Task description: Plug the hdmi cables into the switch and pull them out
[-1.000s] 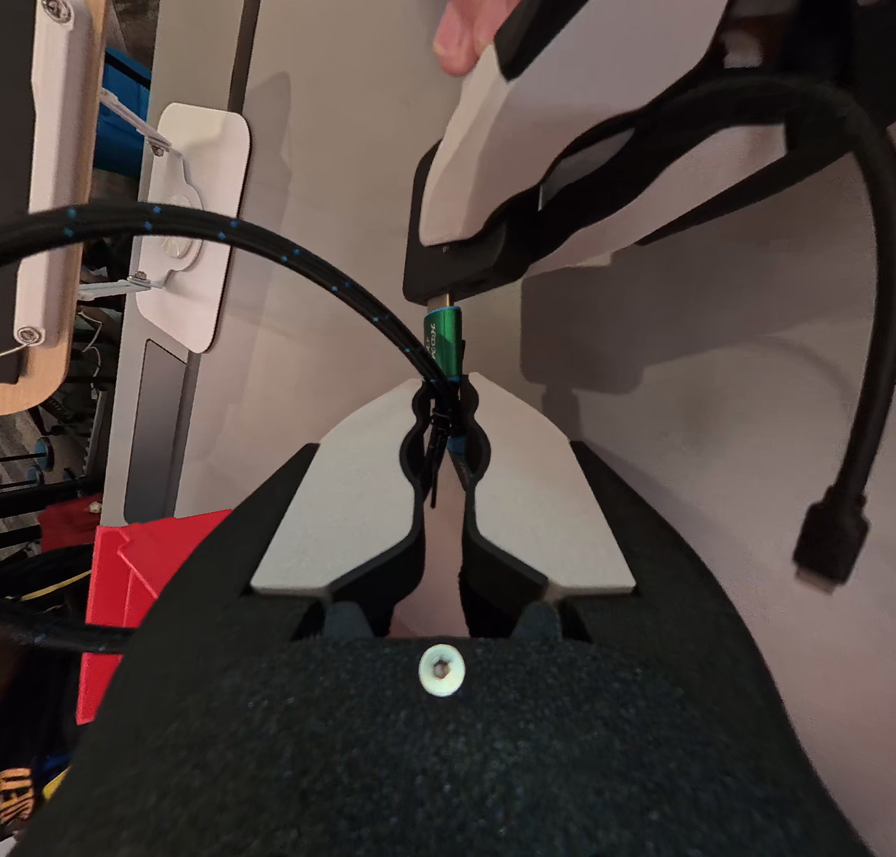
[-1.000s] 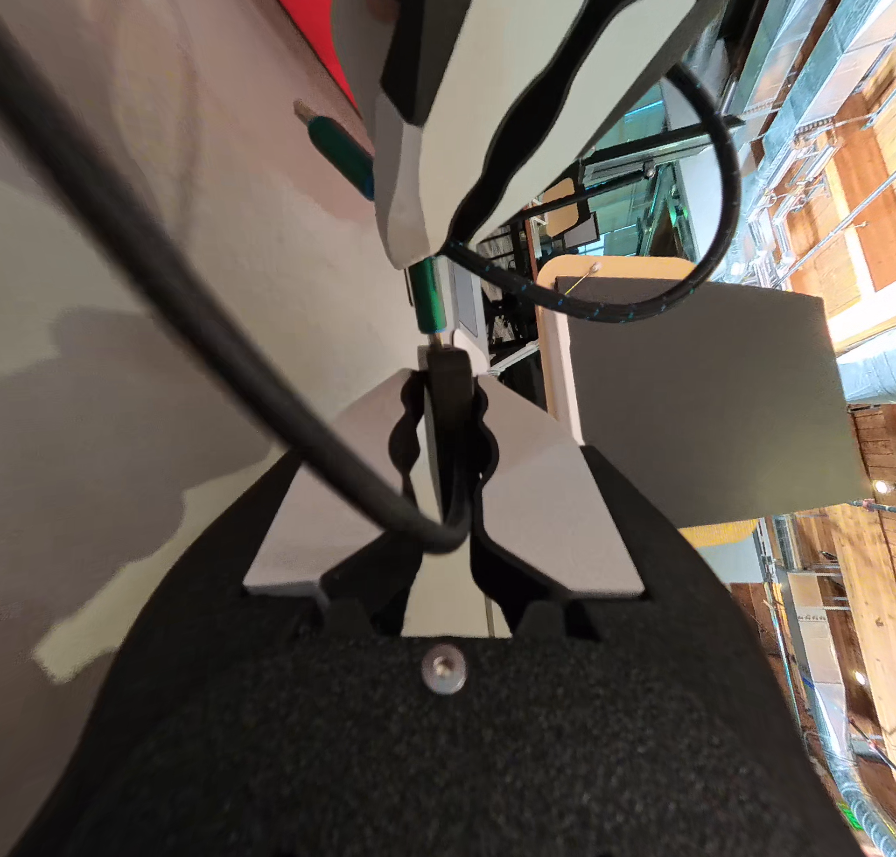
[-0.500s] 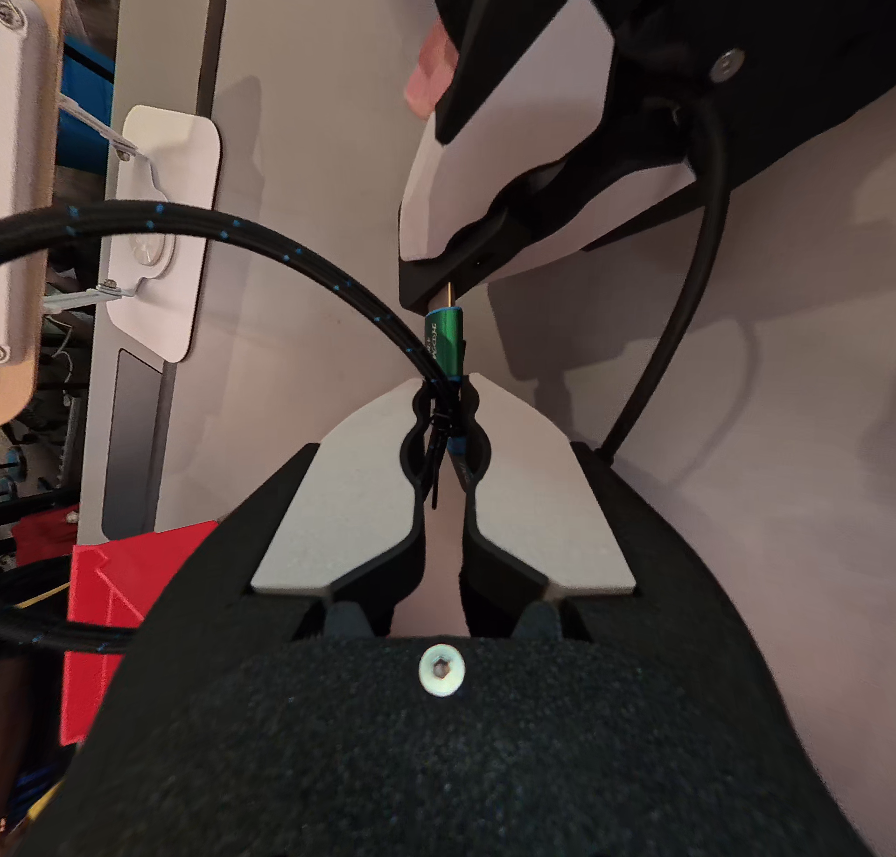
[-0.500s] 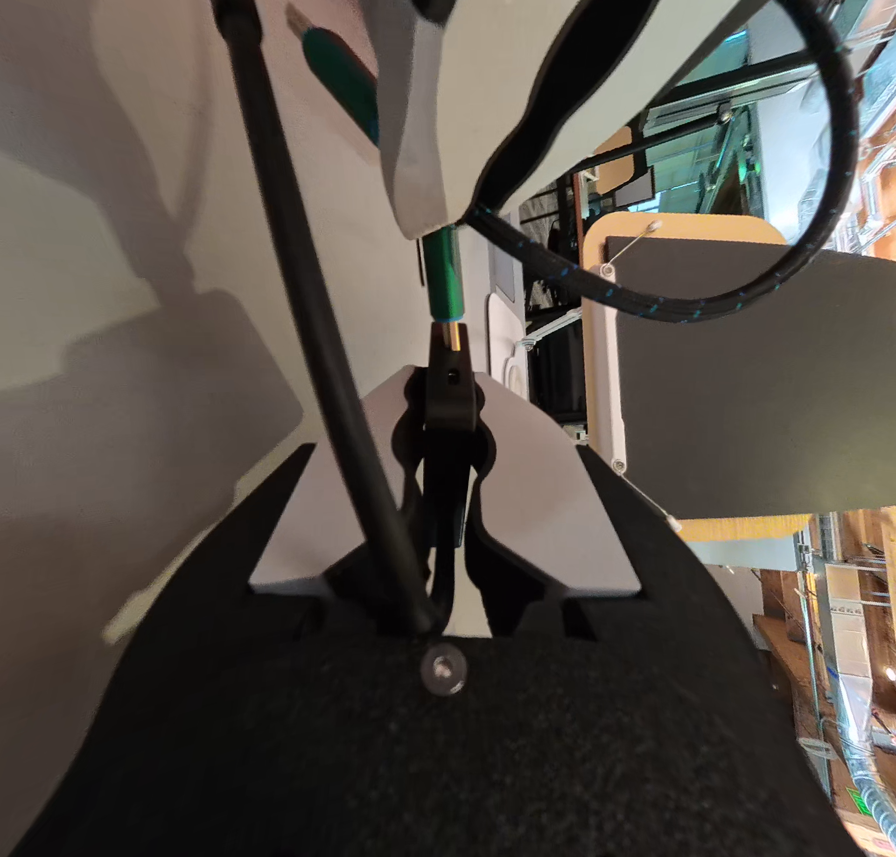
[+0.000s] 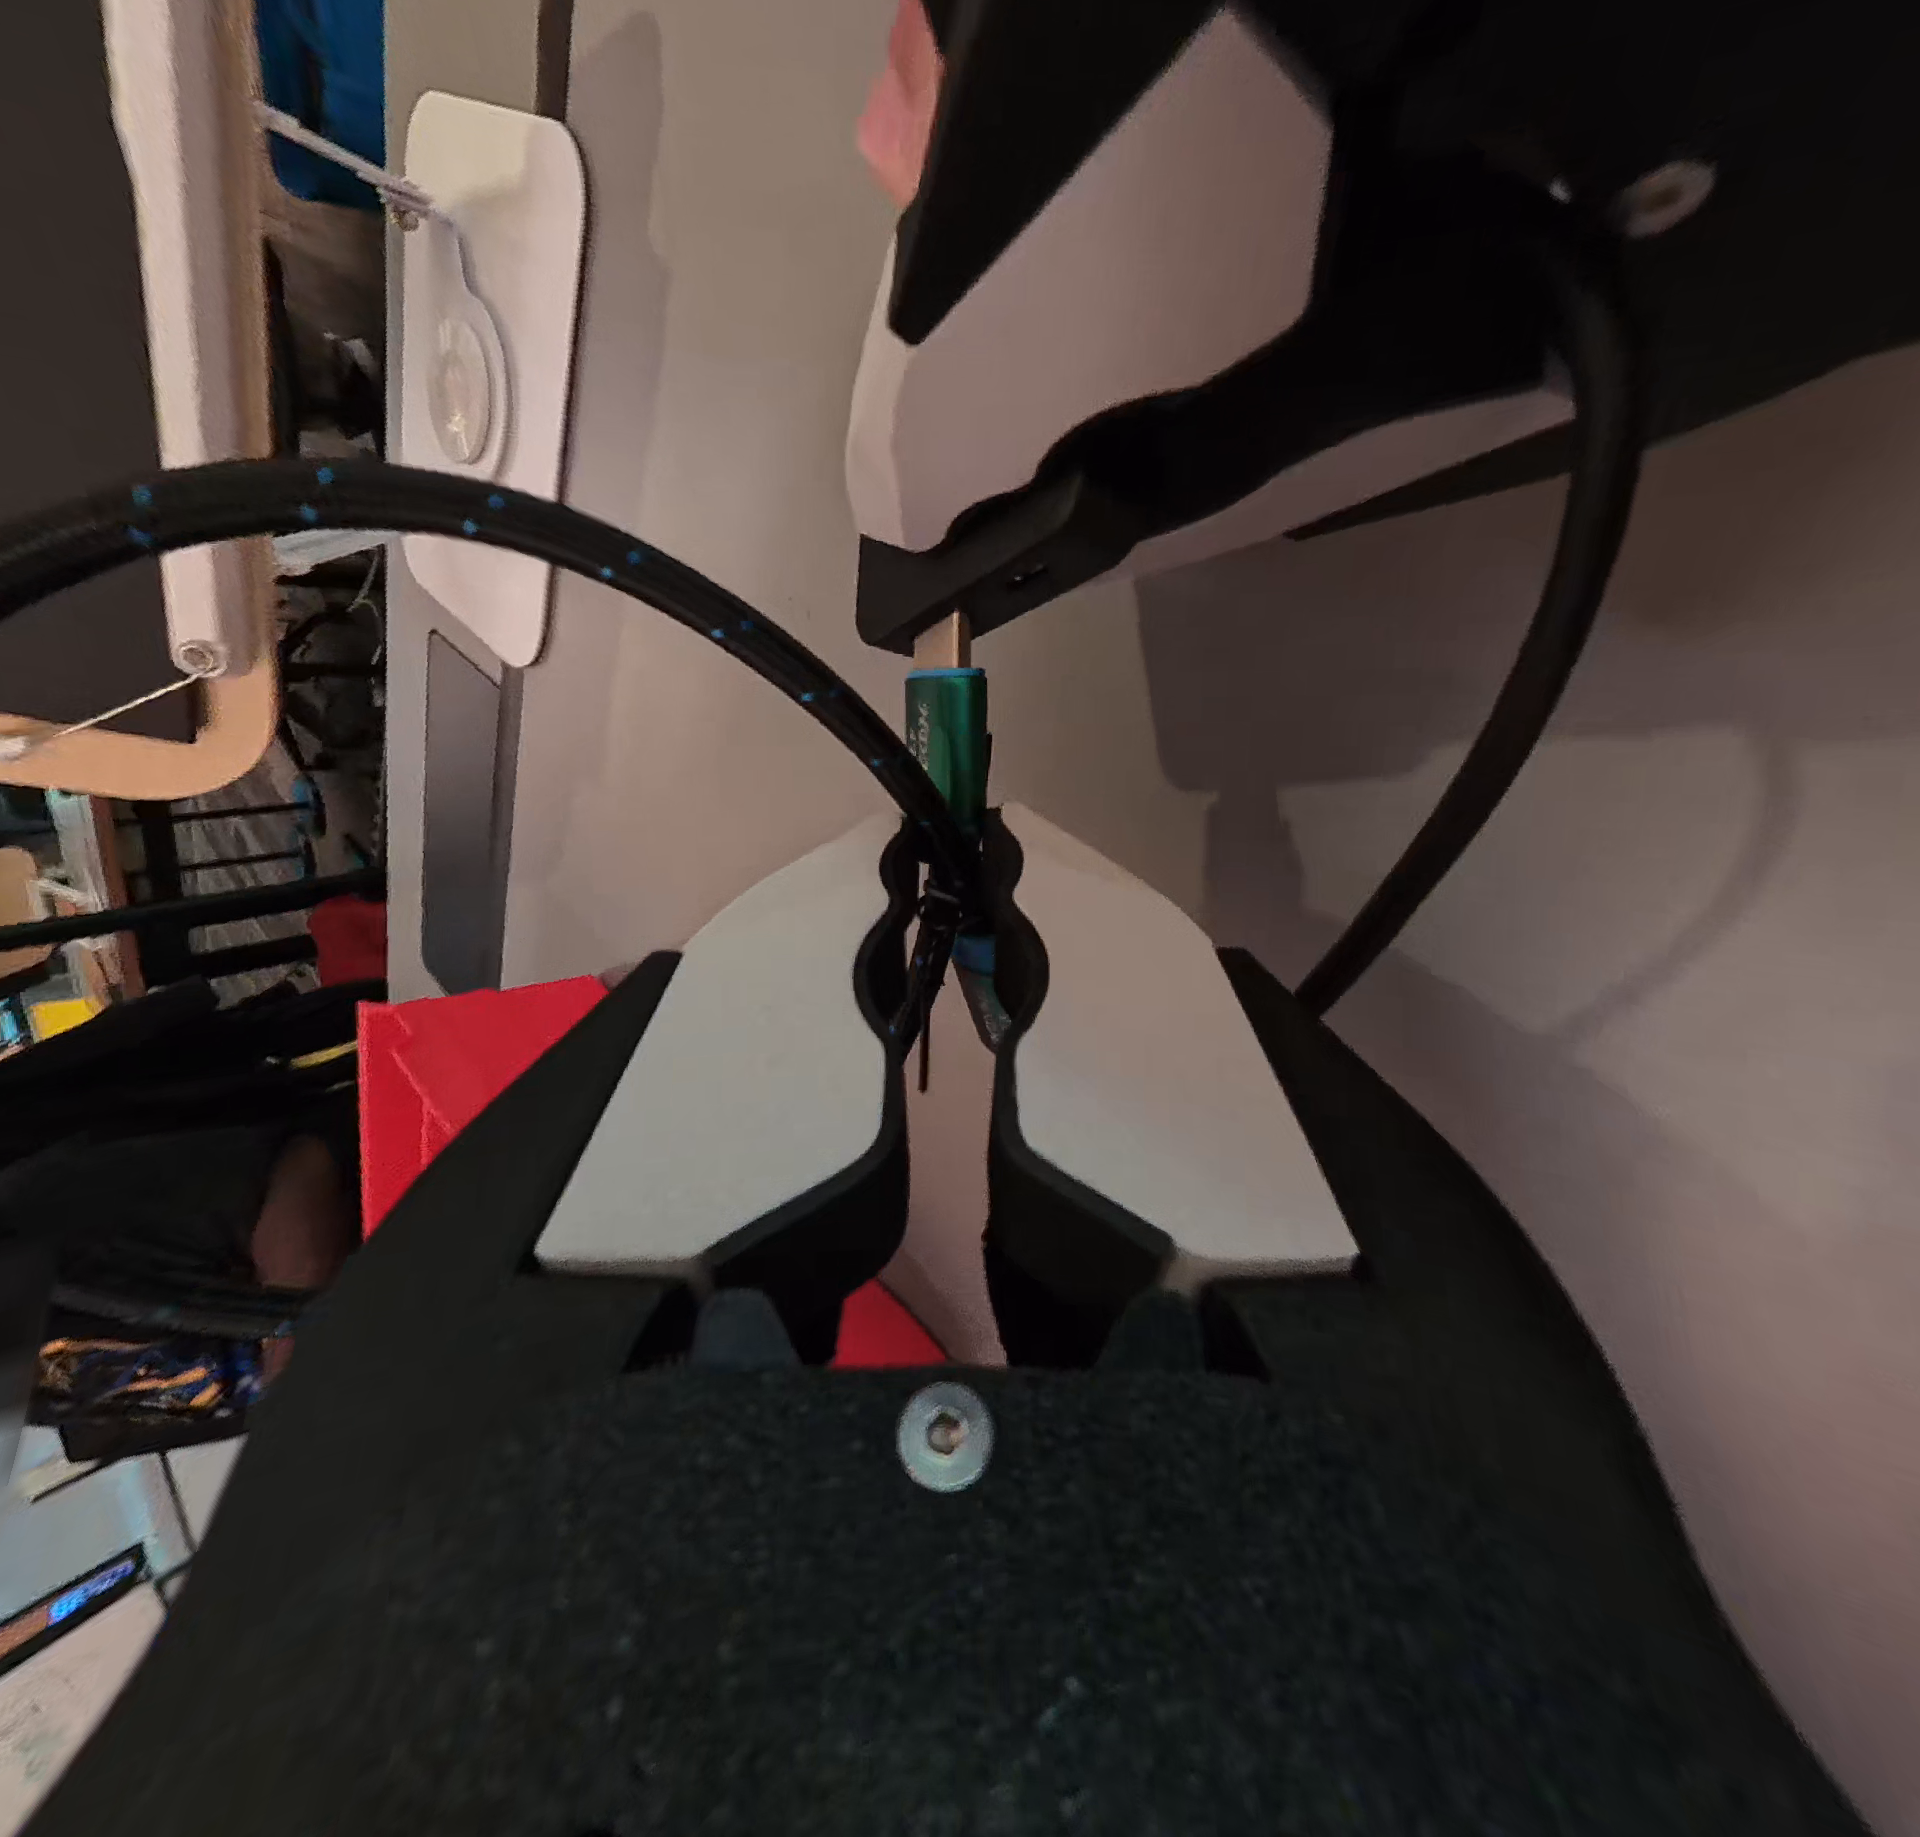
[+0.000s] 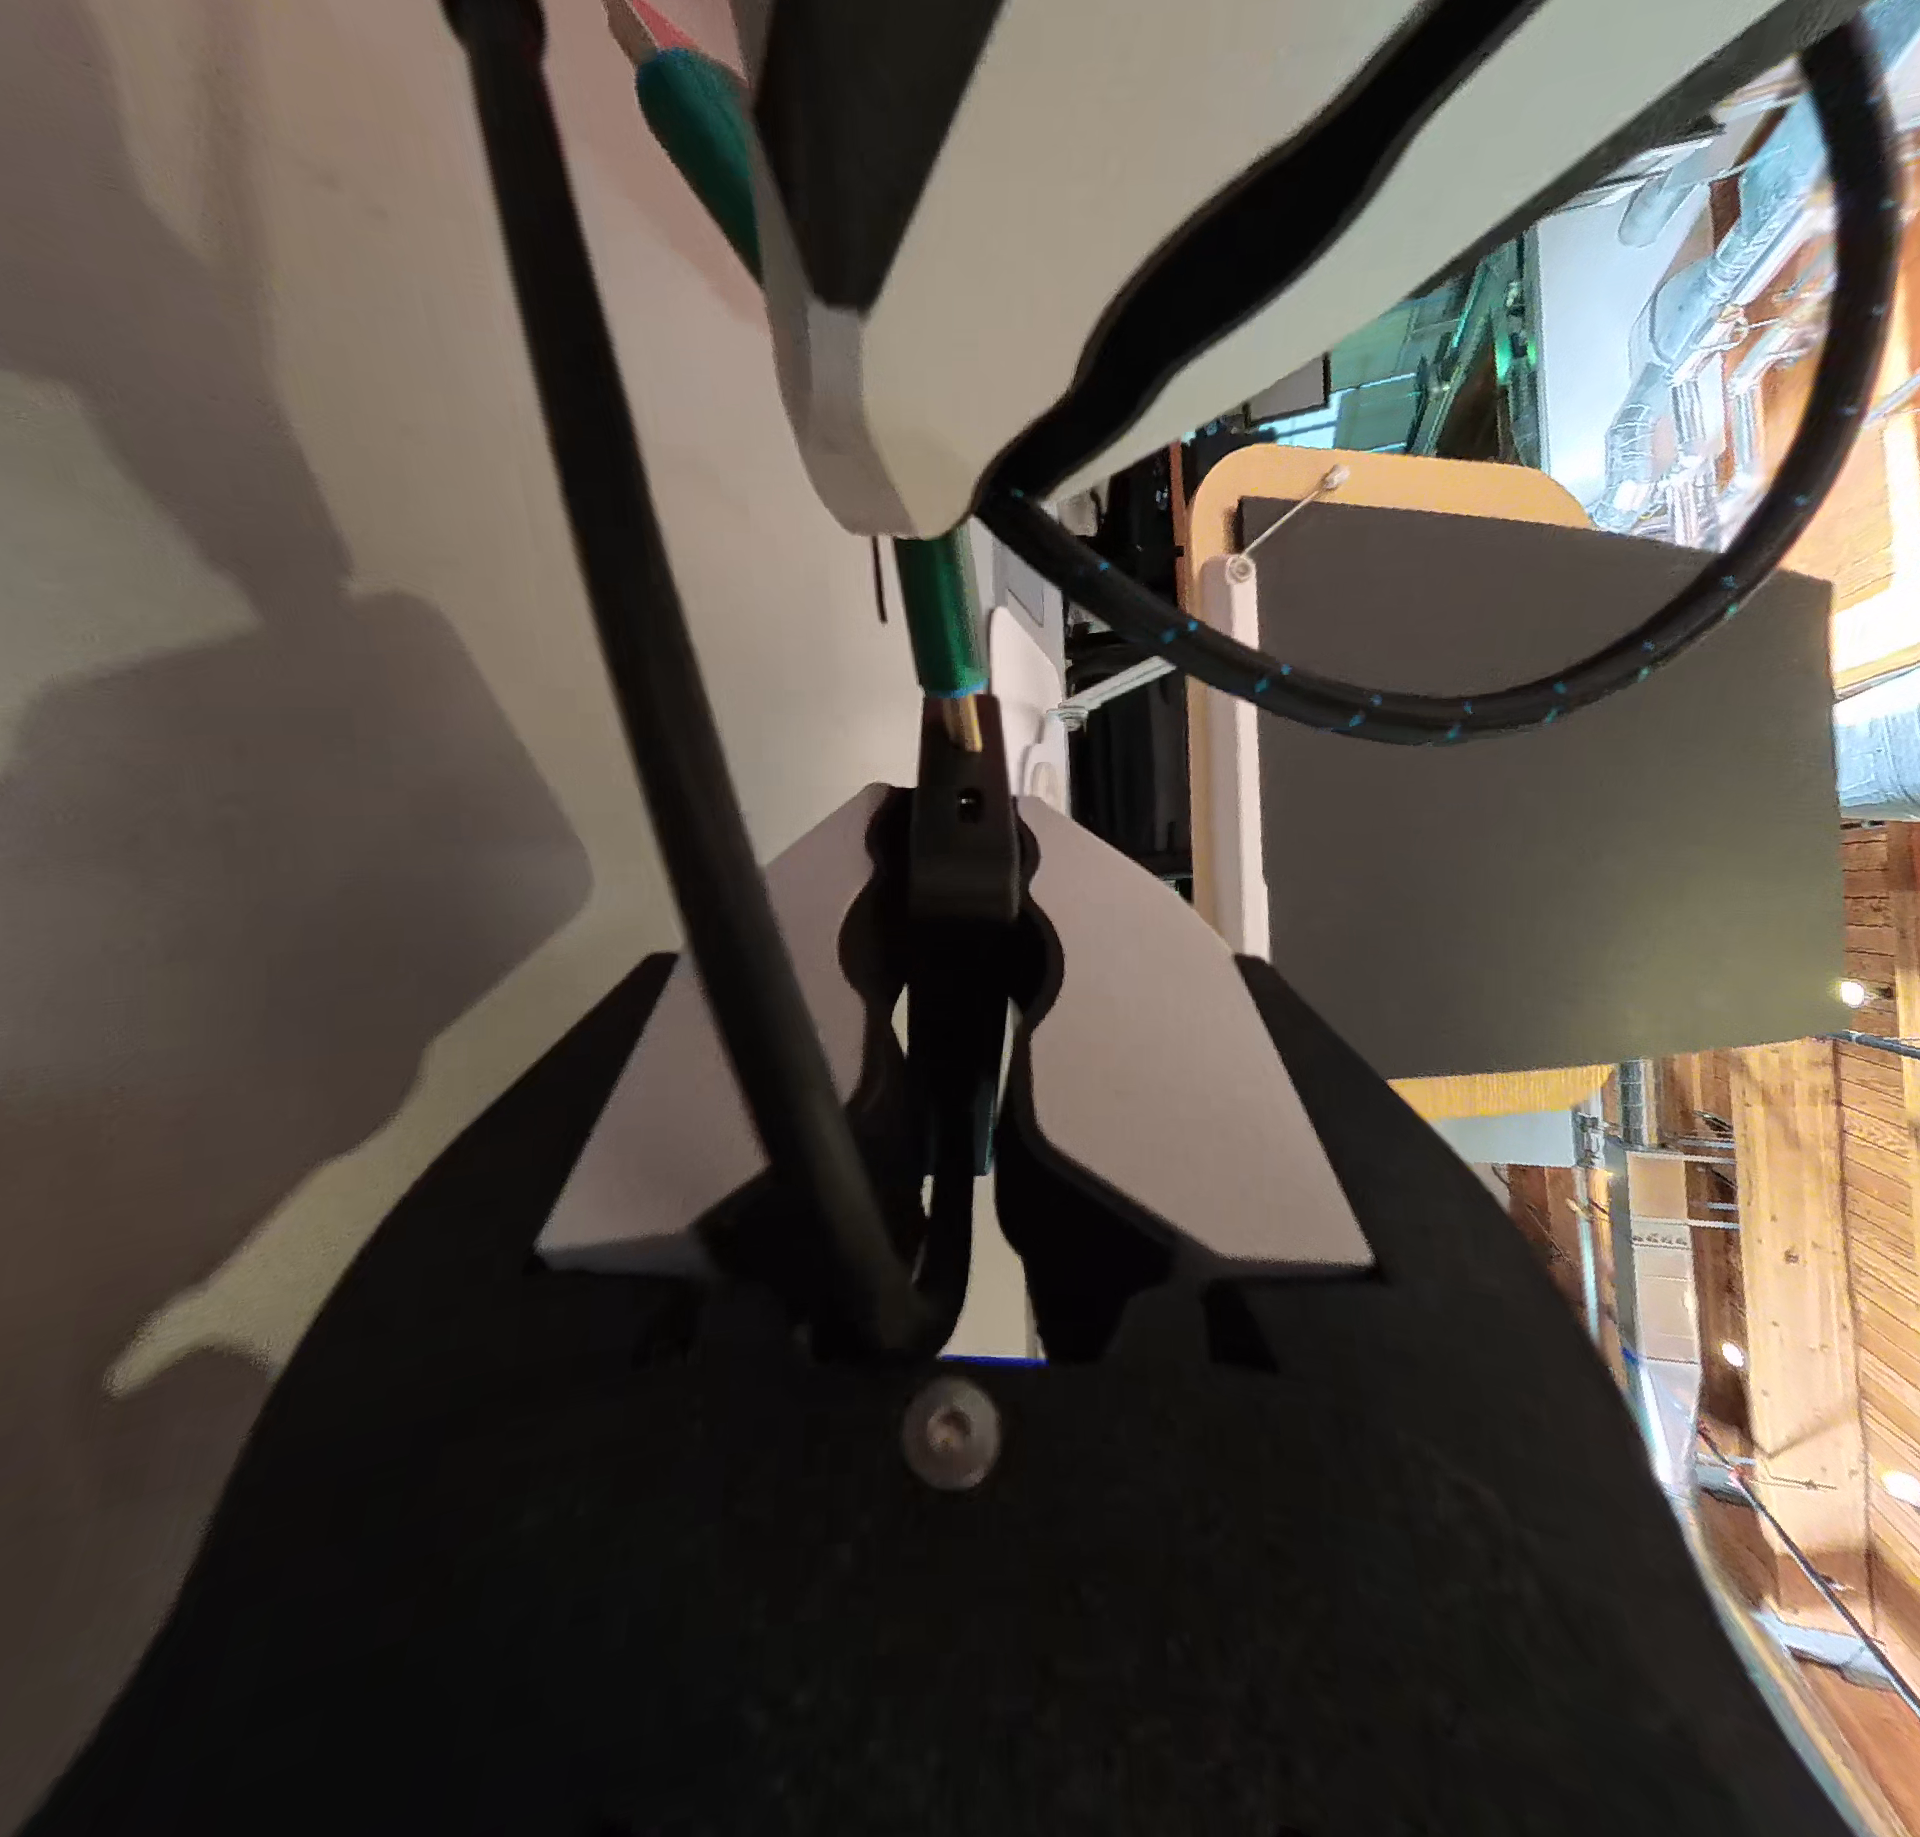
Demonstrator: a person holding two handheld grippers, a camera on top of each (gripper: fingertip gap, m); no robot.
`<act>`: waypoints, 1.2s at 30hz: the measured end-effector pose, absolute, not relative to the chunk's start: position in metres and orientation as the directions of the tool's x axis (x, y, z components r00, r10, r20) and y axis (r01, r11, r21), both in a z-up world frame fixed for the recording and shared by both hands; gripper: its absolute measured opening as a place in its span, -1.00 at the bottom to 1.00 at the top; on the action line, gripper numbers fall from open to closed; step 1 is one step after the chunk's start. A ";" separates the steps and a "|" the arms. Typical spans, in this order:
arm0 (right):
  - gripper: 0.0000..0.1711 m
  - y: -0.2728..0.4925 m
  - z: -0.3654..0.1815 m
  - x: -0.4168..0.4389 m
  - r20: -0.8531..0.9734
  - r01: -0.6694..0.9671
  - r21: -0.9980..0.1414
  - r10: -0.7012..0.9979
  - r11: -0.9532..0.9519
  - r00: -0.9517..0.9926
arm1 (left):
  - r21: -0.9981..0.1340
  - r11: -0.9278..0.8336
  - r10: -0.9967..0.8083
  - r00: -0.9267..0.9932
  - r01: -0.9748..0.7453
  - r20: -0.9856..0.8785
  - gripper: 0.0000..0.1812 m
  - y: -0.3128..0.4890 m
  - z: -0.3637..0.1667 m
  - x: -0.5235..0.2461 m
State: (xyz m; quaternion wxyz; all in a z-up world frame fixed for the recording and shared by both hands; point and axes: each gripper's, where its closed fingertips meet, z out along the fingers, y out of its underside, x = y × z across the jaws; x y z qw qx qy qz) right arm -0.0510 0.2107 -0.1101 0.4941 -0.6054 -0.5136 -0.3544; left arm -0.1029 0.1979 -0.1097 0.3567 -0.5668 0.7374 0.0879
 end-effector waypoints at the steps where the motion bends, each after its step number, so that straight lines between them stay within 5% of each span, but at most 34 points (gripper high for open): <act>1: -0.84 0.211 -0.107 -0.051 0.944 0.975 -0.222 0.253 0.012 0.212 | -0.280 0.333 -0.760 -0.080 -0.900 -0.645 -0.88 0.197 -0.107 -0.103; 16: -0.84 0.205 -0.102 -0.059 0.971 0.988 -0.150 0.195 0.038 0.140 | -0.269 0.305 -0.760 -0.063 -0.914 -0.646 -0.88 0.191 -0.105 -0.113; 21: -0.84 0.206 -0.114 -0.072 0.972 0.994 -0.095 0.219 0.046 0.083 | -0.088 0.259 -0.735 -0.137 -0.962 -0.664 -0.88 0.193 -0.117 -0.127; 36: -0.84 0.208 -0.106 -0.062 0.953 0.977 -0.212 0.218 -0.010 0.209 | -0.332 0.165 -0.796 0.073 -0.929 -0.601 -0.87 0.198 -0.110 -0.113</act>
